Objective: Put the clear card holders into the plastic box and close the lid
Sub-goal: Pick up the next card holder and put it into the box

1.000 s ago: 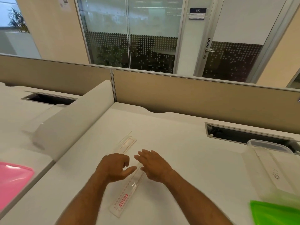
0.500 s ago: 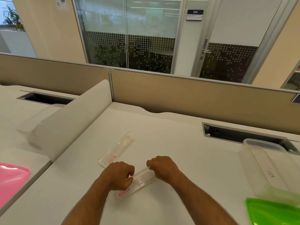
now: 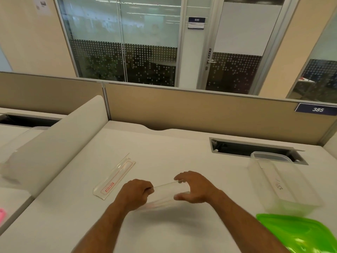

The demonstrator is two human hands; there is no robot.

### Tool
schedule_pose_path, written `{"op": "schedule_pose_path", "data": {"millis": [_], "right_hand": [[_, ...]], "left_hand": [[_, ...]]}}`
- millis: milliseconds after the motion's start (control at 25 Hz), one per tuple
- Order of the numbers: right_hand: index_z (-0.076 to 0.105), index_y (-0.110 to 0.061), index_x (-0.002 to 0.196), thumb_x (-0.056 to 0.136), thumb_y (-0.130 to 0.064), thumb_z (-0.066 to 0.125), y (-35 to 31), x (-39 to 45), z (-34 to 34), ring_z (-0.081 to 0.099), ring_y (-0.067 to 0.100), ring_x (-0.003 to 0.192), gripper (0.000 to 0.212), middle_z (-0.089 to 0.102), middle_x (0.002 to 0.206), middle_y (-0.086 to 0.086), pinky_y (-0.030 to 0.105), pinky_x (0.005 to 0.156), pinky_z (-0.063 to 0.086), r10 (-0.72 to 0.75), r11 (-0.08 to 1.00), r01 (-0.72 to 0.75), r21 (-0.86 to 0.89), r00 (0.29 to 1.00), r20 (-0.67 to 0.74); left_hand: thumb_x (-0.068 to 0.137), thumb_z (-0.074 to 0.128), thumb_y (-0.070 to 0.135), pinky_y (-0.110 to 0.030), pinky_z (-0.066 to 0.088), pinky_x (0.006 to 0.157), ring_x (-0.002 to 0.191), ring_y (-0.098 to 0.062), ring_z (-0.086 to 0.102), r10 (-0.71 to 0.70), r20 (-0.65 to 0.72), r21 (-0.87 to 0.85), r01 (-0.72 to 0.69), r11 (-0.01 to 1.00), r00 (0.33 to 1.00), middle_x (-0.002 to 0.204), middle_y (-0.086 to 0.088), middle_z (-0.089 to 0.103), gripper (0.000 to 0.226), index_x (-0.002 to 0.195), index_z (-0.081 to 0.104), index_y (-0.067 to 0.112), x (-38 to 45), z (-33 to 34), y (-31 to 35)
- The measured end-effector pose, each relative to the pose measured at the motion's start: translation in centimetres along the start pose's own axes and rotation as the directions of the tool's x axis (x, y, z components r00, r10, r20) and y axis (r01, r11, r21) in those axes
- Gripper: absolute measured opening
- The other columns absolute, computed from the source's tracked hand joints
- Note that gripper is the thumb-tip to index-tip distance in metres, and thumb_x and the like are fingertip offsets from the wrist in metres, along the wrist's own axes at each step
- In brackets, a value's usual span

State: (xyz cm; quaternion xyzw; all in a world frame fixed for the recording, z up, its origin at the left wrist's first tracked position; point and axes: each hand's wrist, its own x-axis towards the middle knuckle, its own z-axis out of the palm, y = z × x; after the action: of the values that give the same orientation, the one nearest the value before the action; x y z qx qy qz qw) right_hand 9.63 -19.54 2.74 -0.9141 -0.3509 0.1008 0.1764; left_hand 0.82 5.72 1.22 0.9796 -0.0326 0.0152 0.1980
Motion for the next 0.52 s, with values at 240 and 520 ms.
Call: {"op": "schedule_pose_path", "data": {"millis": [240, 520], "right_hand": [[0.056, -0.030, 0.132, 0.067, -0.058, 0.077, 2.7, -2.2, -2.0, 0.057, 0.005, 0.100, 0.073, 0.056, 0.122, -0.013, 0.023, 0.085, 0.054, -0.004, 0.996, 0.010, 0.092, 0.998, -0.067], [0.069, -0.025, 0.118, 0.072, -0.048, 0.079, 4.8, -3.7, -3.1, 0.062, 0.006, 0.090, 0.053, 0.067, 0.109, -0.010, 0.009, 0.071, 0.051, 0.232, 0.929, -0.157, 0.334, 0.953, -0.196]], "left_hand": [[0.093, 0.060, 0.027, -0.018, 0.047, 0.062, 0.063, -0.005, 0.064, -0.080, 0.124, -0.331, 0.118, 0.936, 0.989, 0.072, 0.010, 0.070, 0.016, 0.086, 0.073, 0.022, 1.7, -0.4, 2.8], [0.081, 0.057, 0.060, -0.028, 0.047, 0.069, 0.083, -0.014, 0.063, -0.101, 0.196, -0.704, 0.212, 0.677, 0.975, 0.101, -0.007, 0.074, 0.051, 0.095, 0.077, 0.016, 2.0, -1.8, 3.8]]}}
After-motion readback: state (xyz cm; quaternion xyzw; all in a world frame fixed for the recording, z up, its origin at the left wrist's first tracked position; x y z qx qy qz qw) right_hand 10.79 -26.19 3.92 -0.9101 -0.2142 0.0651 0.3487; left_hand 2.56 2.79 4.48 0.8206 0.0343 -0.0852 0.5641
